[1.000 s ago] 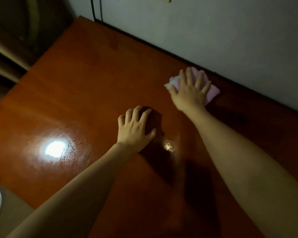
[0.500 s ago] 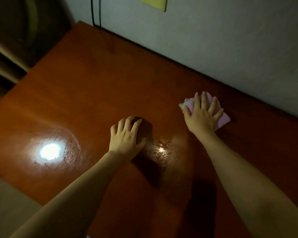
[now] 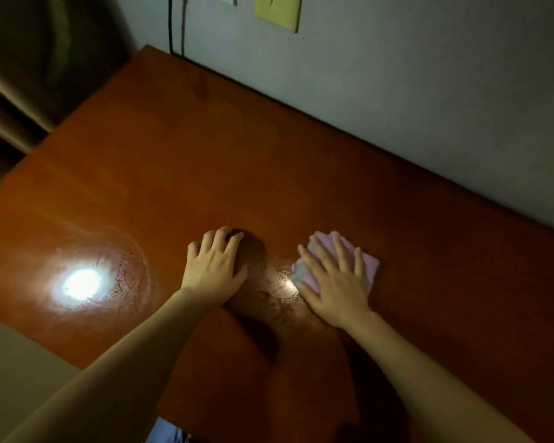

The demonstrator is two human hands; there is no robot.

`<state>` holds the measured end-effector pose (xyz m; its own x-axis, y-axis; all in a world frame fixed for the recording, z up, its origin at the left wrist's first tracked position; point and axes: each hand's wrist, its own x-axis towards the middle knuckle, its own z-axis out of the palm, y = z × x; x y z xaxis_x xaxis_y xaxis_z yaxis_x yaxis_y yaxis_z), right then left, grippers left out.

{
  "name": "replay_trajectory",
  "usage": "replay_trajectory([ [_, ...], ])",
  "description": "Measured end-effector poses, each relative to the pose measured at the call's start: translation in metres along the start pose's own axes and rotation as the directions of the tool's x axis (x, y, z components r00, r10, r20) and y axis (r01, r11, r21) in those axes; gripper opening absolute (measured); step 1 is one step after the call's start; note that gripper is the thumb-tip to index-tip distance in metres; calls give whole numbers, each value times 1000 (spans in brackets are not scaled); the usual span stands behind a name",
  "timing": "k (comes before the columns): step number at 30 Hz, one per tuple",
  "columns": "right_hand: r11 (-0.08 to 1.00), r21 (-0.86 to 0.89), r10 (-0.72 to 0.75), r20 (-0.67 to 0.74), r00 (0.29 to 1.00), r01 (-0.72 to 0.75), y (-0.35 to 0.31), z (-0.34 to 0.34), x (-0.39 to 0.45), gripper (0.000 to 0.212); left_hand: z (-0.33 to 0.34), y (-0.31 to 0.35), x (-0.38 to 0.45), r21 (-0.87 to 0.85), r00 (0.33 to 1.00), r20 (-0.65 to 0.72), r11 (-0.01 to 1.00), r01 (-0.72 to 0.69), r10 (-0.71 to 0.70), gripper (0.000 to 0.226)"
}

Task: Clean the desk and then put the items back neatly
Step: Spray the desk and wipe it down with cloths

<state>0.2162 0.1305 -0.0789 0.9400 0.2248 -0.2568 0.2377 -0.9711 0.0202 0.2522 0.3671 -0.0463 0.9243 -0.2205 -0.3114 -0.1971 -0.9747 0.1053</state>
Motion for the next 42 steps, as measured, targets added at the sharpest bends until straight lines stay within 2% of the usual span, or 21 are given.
replay_trajectory([
  [2,987,29,156,26,987,-156,12,-6,15,74,3,-3,-7,-8,1000,-1,1000,-5,5,63],
  [5,914,144,382,10,924,-379,3,-22,58,70,10,-10,-21,-40,1000,-32,999,1,-2,62],
  [7,891,205,413,-1,911,-404,-19,-30,81,70,14,-16,-31,-58,999,-46,998,19,-22,62],
  [9,927,210,320,-6,947,-312,-51,-30,88,69,19,-22,-41,-58,999,-38,998,32,-35,61],
  [12,989,124,83,-35,996,-78,-96,-23,57,68,20,-29,-55,-45,998,-45,998,46,-48,64],
  [15,993,73,-93,-17,995,94,-112,-7,-10,68,17,-29,-67,-27,999,-15,998,51,-51,60],
  [17,992,43,-121,32,992,120,-100,5,-50,65,14,-28,-72,-14,999,5,999,45,-45,60],
  [19,997,16,-79,53,995,78,-77,14,-73,65,12,-26,-78,-16,999,9,999,31,-31,60],
  [22,997,10,81,18,997,-81,-49,15,-70,70,17,-23,-88,-13,1000,17,1000,-1,1,60],
  [25,940,110,325,10,946,-324,-44,4,-33,70,23,-26,-99,-13,1000,-4,1000,-24,24,59],
  [27,898,169,411,2,912,-406,-58,-3,-9,69,28,-31,-106,-21,999,-22,999,-33,33,59],
  [30,930,186,328,-23,944,-318,-101,-4,-2,70,32,-40,-116,-10,999,-21,999,-32,32,58],
  [33,980,165,118,-32,992,-111,-149,2,-33,70,34,-48,-124,7,1000,-14,1000,-15,15,58],
  [36,992,112,-54,-21,998,56,-168,16,-84,71,34,-45,-132,10,1000,7,1000,5,-5,58],
  [39,993,83,-90,5,996,89,-151,32,-127,68,33,-34,-136,22,999,27,1000,-19,18,59],
  [42,997,60,-38,11,999,37,-123,31,-134,67,34,-21,-138,21,999,17,999,-49,49,59],
])
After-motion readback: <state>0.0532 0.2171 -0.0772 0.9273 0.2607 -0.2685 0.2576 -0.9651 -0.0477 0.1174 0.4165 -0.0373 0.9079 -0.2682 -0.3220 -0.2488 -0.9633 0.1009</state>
